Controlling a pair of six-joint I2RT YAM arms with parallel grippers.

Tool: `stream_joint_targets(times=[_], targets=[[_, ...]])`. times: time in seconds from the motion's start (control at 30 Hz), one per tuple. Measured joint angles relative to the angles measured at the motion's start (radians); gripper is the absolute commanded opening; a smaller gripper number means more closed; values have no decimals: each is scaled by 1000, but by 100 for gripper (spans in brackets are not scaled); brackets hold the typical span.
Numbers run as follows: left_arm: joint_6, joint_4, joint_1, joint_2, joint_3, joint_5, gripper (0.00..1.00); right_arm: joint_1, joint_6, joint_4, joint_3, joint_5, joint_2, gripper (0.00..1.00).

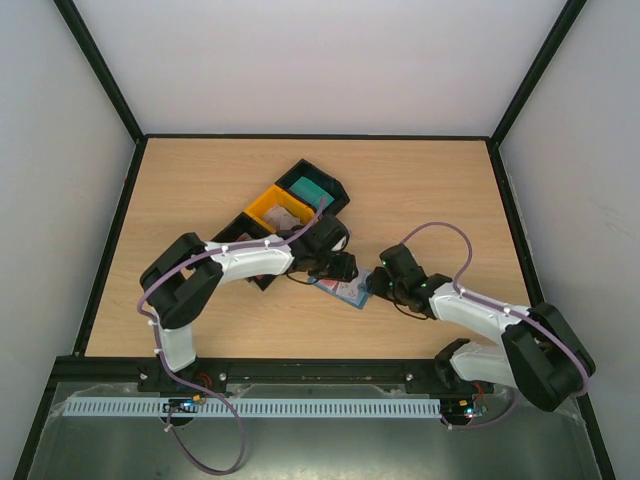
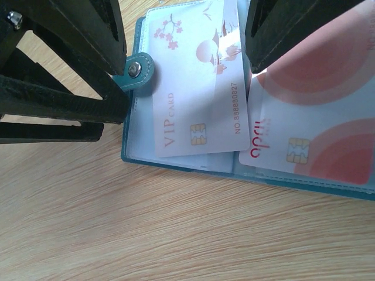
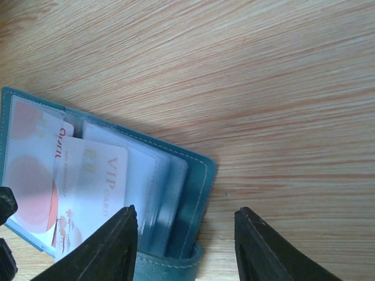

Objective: Put the credit cards into the card holder
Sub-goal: Insert the credit card into the card holder.

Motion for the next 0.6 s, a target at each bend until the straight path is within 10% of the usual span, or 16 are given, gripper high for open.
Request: stream_joint_targets(times=[0.6], targets=[[4,-3,1,74,13,7,46,0,-82,-22,98,-12,151,29]])
